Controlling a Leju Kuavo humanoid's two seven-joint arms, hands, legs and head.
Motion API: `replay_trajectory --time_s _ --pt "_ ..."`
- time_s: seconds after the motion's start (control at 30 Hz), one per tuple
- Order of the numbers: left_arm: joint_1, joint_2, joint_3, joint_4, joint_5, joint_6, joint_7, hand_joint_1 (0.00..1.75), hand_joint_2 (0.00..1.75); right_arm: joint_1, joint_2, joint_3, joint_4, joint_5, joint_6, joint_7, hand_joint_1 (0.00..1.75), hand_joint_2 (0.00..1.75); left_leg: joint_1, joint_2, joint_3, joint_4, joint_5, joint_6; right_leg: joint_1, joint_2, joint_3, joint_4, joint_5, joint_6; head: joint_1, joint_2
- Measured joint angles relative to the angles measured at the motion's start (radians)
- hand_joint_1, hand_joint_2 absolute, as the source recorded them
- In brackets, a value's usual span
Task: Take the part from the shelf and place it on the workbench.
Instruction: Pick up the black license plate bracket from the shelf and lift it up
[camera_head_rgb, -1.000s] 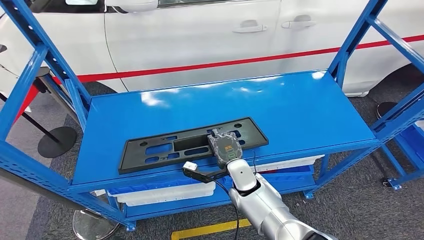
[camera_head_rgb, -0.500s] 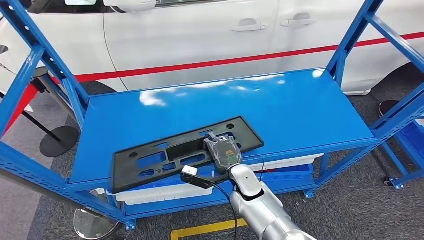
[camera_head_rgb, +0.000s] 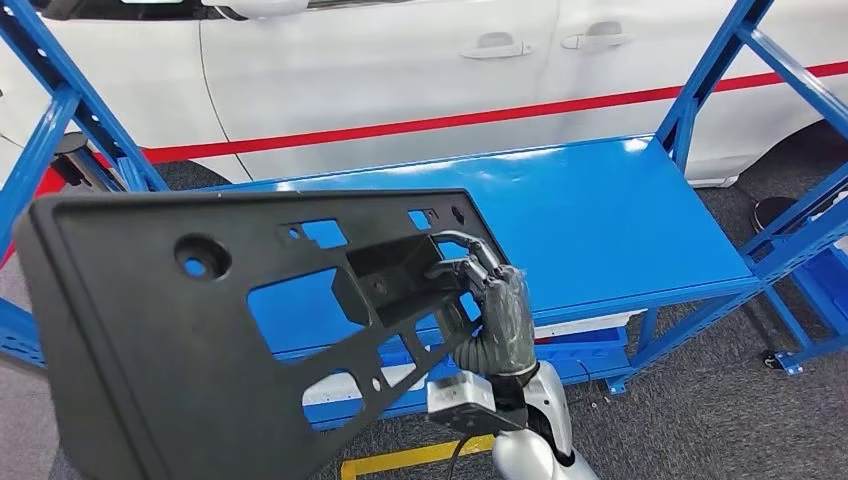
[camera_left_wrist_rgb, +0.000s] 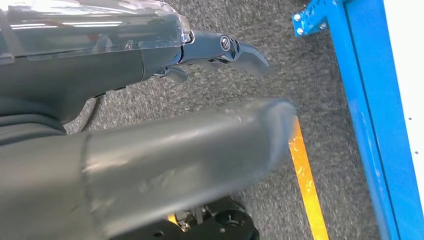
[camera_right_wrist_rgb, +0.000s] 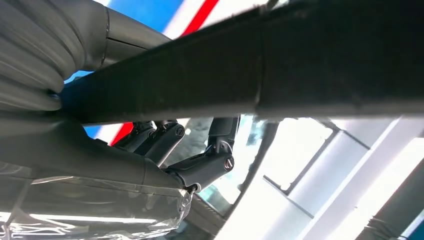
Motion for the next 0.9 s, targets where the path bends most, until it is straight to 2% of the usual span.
replay_trajectory --time_s 0.07,0.17,0.2,0.23,0.27,0.33,0.37,0.4,0.43,0.5,0.57,0.6,0.67,0.7,0.73,0.77,0.8,0.83,0.9 --pt "-0.002 -0.002 0.006 0.000 0.001 0.001 0.000 0.00 0.00 0.016 -0.016 0.003 -0.046 -0.015 -0.004 -0.012 1.75 1.75 0.004 0.001 0.004 -0.008 0.004 0.014 -0.002 0.000 -0.018 0.042 -0.031 0.011 0.003 0.000" --pt "-0.004 -0.003 0.011 0.000 0.001 0.011 -0.004 0.00 0.00 0.057 -0.043 0.003 -0.107 -0.079 -0.017 -0.052 1.75 1.75 0.004 0.001 0.005 -0.011 0.005 0.024 -0.006 0.000 -0.107 0.229 -0.121 0.021 0.008 0.000" --pt "-0.003 -0.003 0.012 0.000 0.000 0.016 -0.005 0.00 0.00 0.081 -0.054 0.003 -0.128 -0.110 -0.020 -0.069 1.75 1.75 0.003 0.000 0.005 -0.010 0.004 0.025 -0.006 -0.001 -0.132 0.275 -0.133 0.023 0.009 0.000" --pt "-0.002 -0.003 0.013 0.000 0.002 0.022 -0.005 0.00 0.00 0.106 -0.064 0.003 -0.148 -0.142 -0.020 -0.085 1.75 1.75 0.003 -0.001 0.006 -0.010 0.003 0.025 -0.007 -0.001 -0.140 0.287 -0.126 0.023 0.009 0.000" --pt "-0.002 -0.003 0.015 0.000 0.005 0.029 -0.004 0.00 0.00 0.133 -0.073 0.003 -0.168 -0.175 -0.017 -0.099 1.75 1.75 0.003 -0.002 0.007 -0.009 0.002 0.024 -0.007 -0.001 -0.130 0.263 -0.102 0.022 0.010 0.000" --pt "-0.002 -0.005 0.024 0.000 0.019 0.042 0.004 0.00 0.00 0.189 -0.084 0.001 -0.200 -0.245 0.000 -0.124 1.75 1.75 0.003 -0.003 0.011 -0.007 -0.002 0.020 -0.006 -0.002 -0.066 0.127 -0.033 0.015 0.011 0.000" --pt "-0.003 -0.006 0.030 0.000 0.026 0.049 0.010 0.00 0.00 0.221 -0.087 0.000 -0.213 -0.281 0.016 -0.140 1.75 1.75 0.001 -0.004 0.012 -0.005 -0.005 0.016 -0.004 -0.002 -0.034 0.063 -0.009 0.011 0.011 0.000" --pt "-0.003 -0.007 0.036 0.000 0.031 0.058 0.014 0.00 0.00 0.255 -0.089 -0.002 -0.222 -0.315 0.036 -0.159 1.75 1.75 -0.001 -0.005 0.012 -0.004 -0.007 0.011 -0.002 -0.003 -0.014 0.022 0.002 0.007 0.011 0.000" --pt "-0.003 -0.008 0.041 0.000 0.035 0.066 0.017 0.00 0.00 0.291 -0.091 -0.005 -0.228 -0.345 0.061 -0.182 1.75 1.75 -0.003 -0.006 0.012 -0.003 -0.008 0.006 0.000 -0.002 -0.006 0.004 0.004 0.003 0.011 0.000" --pt "-0.003 -0.008 0.051 0.000 0.040 0.078 0.020 0.00 0.00 0.358 -0.094 -0.014 -0.234 -0.391 0.111 -0.231 1.75 1.75 -0.004 -0.006 0.013 -0.003 -0.010 -0.004 0.000 -0.002 -0.006 0.001 0.006 -0.005 0.011 0.000" --pt "-0.003 -0.008 0.059 0.000 0.041 0.081 0.020 0.00 0.00 0.413 -0.096 -0.022 -0.237 -0.422 0.151 -0.277 1.75 1.75 -0.003 -0.005 0.007 0.022 -0.036 -0.014 -0.004 -0.003 -0.005 -0.004 0.012 -0.017 0.009 0.000" --pt "-0.003 -0.008 0.062 0.000 0.042 0.082 0.020 0.00 0.00 0.434 -0.097 -0.025 -0.239 -0.433 0.165 -0.293 1.75 1.75 -0.002 -0.004 -0.006 0.061 -0.067 -0.018 -0.006 -0.004 -0.006 -0.007 0.015 -0.022 0.006 0.000" --pt "-0.003 -0.008 0.066 0.000 0.043 0.082 0.020 0.00 0.00 0.467 -0.098 -0.036 -0.239 -0.450 0.186 -0.312 1.75 1.75 -0.001 -0.003 -0.050 0.183 -0.143 -0.023 -0.004 -0.005 -0.011 -0.006 0.018 -0.028 0.000 0.000" --pt "-0.003 -0.008 0.069 0.000 0.044 0.083 0.020 0.00 0.00 0.482 -0.100 -0.043 -0.239 -0.457 0.191 -0.319 1.75 1.75 -0.001 -0.003 -0.068 0.238 -0.168 -0.025 -0.002 -0.006 -0.014 -0.004 0.019 -0.029 -0.001 0.000" --pt "-0.002 -0.008 0.071 0.000 0.045 0.083 0.021 0.00 0.00 0.497 -0.101 -0.050 -0.238 -0.462 0.194 -0.327 1.75 1.75 -0.001 -0.003 -0.073 0.264 -0.174 -0.025 -0.001 -0.006 -0.017 -0.001 0.020 -0.030 -0.001 0.000" --pt "-0.002 -0.008 0.074 0.000 0.045 0.083 0.022 0.00 0.00 0.511 -0.101 -0.057 -0.238 -0.466 0.196 -0.334 1.75 1.75 -0.001 -0.003 -0.059 0.252 -0.162 -0.024 -0.001 -0.006 -0.021 0.003 0.020 -0.030 -0.001 0.000" --pt "-0.002 -0.008 0.075 0.000 0.044 0.083 0.023 0.00 0.00 0.524 -0.101 -0.063 -0.238 -0.468 0.197 -0.340 1.75 1.75 -0.001 -0.003 -0.028 0.203 -0.135 -0.021 0.000 -0.006 -0.025 0.008 0.020 -0.030 -0.001 0.000" --pt "-0.002 -0.008 0.077 0.000 0.044 0.084 0.024 0.00 0.00 0.533 -0.101 -0.068 -0.238 -0.469 0.198 -0.344 1.75 1.75 -0.001 -0.003 0.013 0.131 -0.108 -0.017 0.000 -0.005 -0.028 0.013 0.021 -0.028 -0.001 0.000" --pt "-0.005 -0.008 0.080 0.000 0.042 0.084 0.026 0.00 0.00 0.546 -0.101 -0.075 -0.238 -0.469 0.200 -0.350 1.75 1.75 -0.006 -0.004 0.070 0.022 -0.073 -0.009 0.002 -0.004 -0.034 0.019 0.025 -0.021 -0.001 0.000"
